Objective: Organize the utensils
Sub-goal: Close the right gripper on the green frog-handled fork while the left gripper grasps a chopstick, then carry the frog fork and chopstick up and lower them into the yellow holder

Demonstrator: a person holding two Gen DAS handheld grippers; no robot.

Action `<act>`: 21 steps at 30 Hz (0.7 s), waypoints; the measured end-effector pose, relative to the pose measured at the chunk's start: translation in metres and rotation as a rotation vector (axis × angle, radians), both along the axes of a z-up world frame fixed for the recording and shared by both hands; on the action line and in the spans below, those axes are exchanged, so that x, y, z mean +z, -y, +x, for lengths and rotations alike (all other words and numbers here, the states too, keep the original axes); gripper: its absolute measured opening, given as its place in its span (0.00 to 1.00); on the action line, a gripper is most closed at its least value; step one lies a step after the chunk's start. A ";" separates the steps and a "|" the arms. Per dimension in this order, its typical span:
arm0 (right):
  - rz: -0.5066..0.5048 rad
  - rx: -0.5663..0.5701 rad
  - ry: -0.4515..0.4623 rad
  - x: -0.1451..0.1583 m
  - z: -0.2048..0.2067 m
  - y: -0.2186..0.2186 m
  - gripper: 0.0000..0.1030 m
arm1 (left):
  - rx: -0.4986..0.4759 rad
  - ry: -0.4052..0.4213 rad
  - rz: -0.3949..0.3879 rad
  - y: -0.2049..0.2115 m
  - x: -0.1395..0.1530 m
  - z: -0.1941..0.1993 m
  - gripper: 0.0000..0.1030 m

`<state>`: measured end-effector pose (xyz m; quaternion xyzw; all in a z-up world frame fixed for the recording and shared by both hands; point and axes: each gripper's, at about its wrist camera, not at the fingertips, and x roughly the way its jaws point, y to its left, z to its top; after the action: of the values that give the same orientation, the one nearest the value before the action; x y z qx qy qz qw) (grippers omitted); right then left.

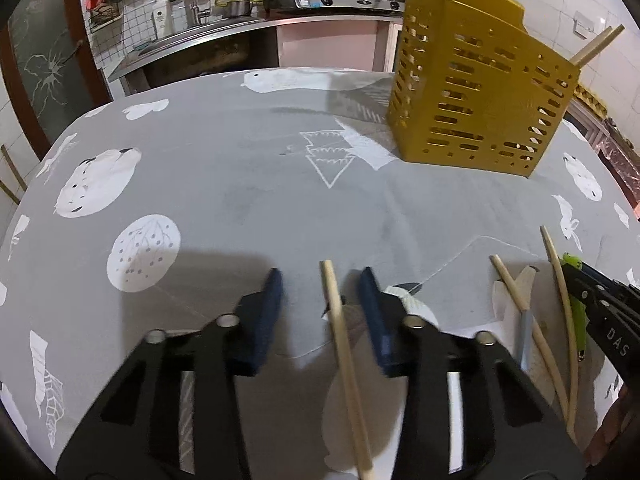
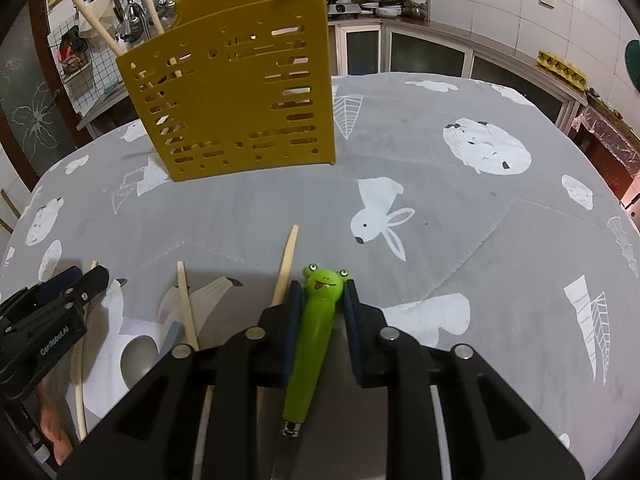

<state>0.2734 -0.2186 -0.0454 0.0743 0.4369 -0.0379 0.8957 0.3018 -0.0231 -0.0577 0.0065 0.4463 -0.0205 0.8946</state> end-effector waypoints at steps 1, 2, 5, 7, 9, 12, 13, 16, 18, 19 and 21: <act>0.000 0.000 0.000 0.000 0.000 0.000 0.21 | -0.006 -0.005 0.002 0.002 0.000 0.000 0.25; 0.001 0.002 -0.001 0.000 0.001 0.000 0.21 | -0.009 -0.008 0.005 0.003 0.000 0.000 0.22; 0.009 0.004 -0.002 0.001 0.004 0.001 0.20 | -0.019 -0.026 -0.005 0.008 0.002 0.003 0.09; 0.012 0.007 0.001 0.002 0.004 0.001 0.20 | -0.021 -0.036 -0.023 0.007 0.003 0.003 0.05; 0.010 0.011 0.010 0.004 0.002 0.002 0.20 | -0.018 -0.036 -0.034 0.006 0.003 0.004 0.05; 0.009 0.006 0.027 0.008 -0.001 0.003 0.20 | -0.019 -0.030 -0.049 0.004 0.003 0.003 0.05; 0.009 0.005 0.035 0.011 -0.002 0.004 0.20 | -0.019 -0.030 -0.053 0.003 0.003 0.004 0.05; 0.011 0.004 0.060 0.020 -0.005 0.005 0.20 | -0.018 -0.018 -0.079 -0.001 0.006 0.002 0.05; 0.008 0.003 0.085 0.028 -0.008 0.005 0.19 | -0.020 0.001 -0.082 -0.001 0.011 -0.001 0.04; 0.007 0.002 0.094 0.031 -0.010 0.005 0.19 | -0.021 0.016 -0.084 -0.001 0.015 -0.004 0.04; 0.005 0.001 0.117 0.038 -0.013 0.006 0.19 | -0.024 0.040 -0.089 -0.001 0.022 -0.008 0.04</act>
<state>0.2607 -0.2249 -0.0072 0.0782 0.3840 -0.0320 0.9195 0.2942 -0.0218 -0.0359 -0.0276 0.4269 -0.0508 0.9025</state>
